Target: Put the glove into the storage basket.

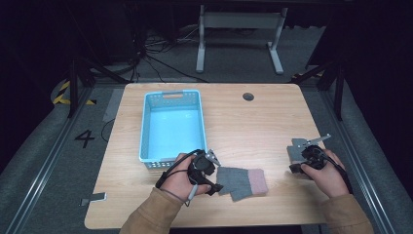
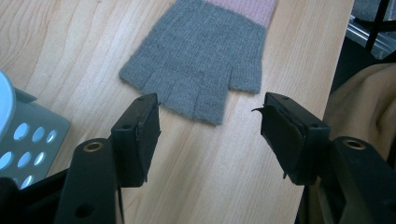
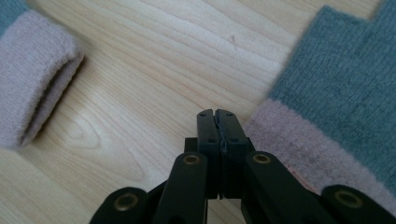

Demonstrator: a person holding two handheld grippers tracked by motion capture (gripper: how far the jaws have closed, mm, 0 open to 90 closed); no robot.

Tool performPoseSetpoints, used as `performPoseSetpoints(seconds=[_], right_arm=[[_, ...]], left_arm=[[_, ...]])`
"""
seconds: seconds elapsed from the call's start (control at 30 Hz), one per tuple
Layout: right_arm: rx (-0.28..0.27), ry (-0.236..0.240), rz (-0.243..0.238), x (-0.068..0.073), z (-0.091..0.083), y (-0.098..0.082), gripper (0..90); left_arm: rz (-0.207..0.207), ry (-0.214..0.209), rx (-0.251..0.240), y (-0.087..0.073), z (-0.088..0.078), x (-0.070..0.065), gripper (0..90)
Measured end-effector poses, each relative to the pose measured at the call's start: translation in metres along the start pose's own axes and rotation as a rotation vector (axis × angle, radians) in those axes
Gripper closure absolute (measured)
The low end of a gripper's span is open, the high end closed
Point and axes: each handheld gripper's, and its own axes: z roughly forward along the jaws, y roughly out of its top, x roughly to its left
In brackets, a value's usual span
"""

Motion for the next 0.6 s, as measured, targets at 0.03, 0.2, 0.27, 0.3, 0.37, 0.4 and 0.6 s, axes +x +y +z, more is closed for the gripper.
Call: performPoseSetpoints(seconds=[0.03, 0.2, 0.27, 0.3, 0.37, 0.4, 0.6], right_arm=[[0.0, 0.0, 0.0, 0.0, 0.0, 0.0, 90.0], [0.034, 0.021, 0.022, -0.006, -0.001, -0.003, 90.0], [0.021, 0.031, 0.027, -0.005, -0.003, -0.003, 89.8], [0.008, 0.039, 0.024, -0.004, -0.005, -0.002, 87.5], [-0.029, 0.041, 0.029, -0.002, -0.009, 0.0, 83.9], [-0.044, 0.035, 0.03, -0.002, -0.011, 0.0, 83.2], [-0.165, -0.019, 0.053, -0.006, -0.022, 0.004, 72.6]], left_arm=[[0.0, 0.0, 0.0, 0.0, 0.0, 0.0, 38.4], [0.002, -0.001, -0.003, -0.001, -0.001, 0.0, 38.4], [-0.002, -0.001, -0.006, -0.001, -0.001, 0.001, 38.3], [-0.002, 0.0, -0.003, -0.001, -0.001, 0.001, 38.3], [-0.002, -0.001, -0.007, -0.001, -0.001, 0.002, 38.3], [-0.003, -0.001, -0.006, -0.001, -0.002, 0.002, 38.3], [-0.014, 0.004, -0.009, -0.004, -0.004, 0.001, 38.3]])
